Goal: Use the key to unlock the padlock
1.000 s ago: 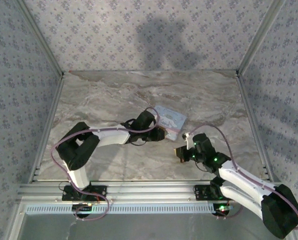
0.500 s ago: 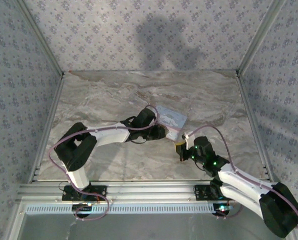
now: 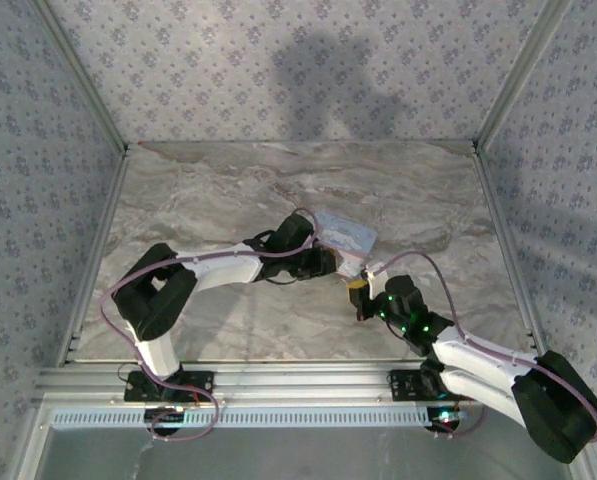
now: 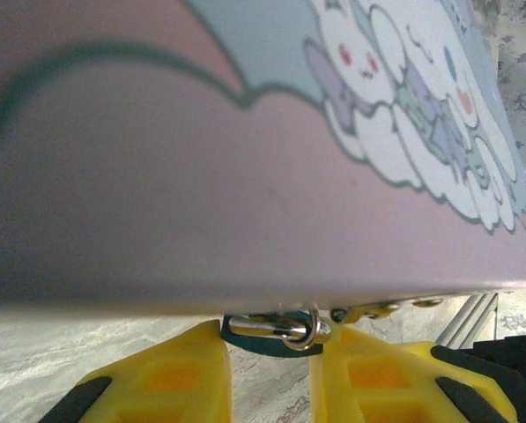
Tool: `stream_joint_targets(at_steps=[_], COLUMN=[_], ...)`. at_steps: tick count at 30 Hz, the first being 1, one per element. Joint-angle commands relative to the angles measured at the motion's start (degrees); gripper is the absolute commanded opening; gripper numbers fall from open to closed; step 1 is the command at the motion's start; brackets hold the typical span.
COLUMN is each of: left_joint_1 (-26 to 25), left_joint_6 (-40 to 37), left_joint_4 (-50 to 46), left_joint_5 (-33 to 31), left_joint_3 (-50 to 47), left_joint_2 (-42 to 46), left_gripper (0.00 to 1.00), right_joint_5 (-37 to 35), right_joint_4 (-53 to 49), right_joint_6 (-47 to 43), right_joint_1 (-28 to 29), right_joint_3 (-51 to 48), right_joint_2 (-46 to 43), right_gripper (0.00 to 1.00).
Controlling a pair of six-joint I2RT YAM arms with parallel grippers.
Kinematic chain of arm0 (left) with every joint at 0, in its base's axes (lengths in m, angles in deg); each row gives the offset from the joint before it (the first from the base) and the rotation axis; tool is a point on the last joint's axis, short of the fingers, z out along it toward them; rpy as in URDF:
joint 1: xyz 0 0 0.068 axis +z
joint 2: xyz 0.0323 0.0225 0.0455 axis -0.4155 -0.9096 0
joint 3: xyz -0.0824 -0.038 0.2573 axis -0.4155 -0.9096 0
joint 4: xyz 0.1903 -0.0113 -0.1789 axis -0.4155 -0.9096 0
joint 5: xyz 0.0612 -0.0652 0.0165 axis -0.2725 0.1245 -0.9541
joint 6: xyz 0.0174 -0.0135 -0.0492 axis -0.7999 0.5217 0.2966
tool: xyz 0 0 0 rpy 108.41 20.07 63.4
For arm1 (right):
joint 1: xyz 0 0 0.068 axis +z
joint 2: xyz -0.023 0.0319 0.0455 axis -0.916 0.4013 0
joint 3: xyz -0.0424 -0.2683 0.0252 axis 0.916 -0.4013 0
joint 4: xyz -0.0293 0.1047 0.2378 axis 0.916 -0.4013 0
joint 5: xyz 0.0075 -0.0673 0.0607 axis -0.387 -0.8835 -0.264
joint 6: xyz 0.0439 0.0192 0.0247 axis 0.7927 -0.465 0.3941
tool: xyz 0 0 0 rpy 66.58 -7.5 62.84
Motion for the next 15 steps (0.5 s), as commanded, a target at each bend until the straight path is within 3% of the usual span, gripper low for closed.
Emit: stream_joint_targets(at_steps=[1, 15], left_joint_1=[-0.34, -0.34], left_joint_6=[0.91, 2.49], left_joint_4=[3.14, 3.66], left_joint_5=[1.52, 2.14], left_joint_3=[2.29, 2.64], left_joint_2=[-0.39, -1.03], left_gripper=[0.24, 0.23], right_joint_5=[-1.56, -2.43], right_joint_4=[3.03, 4.35], right_joint_6=[-1.13, -1.43], right_joint_1=[0.51, 0.82], right_joint_3=[-0.95, -0.37], right_joint_2=[0.0, 0.91], right_gripper=[0.0, 0.0])
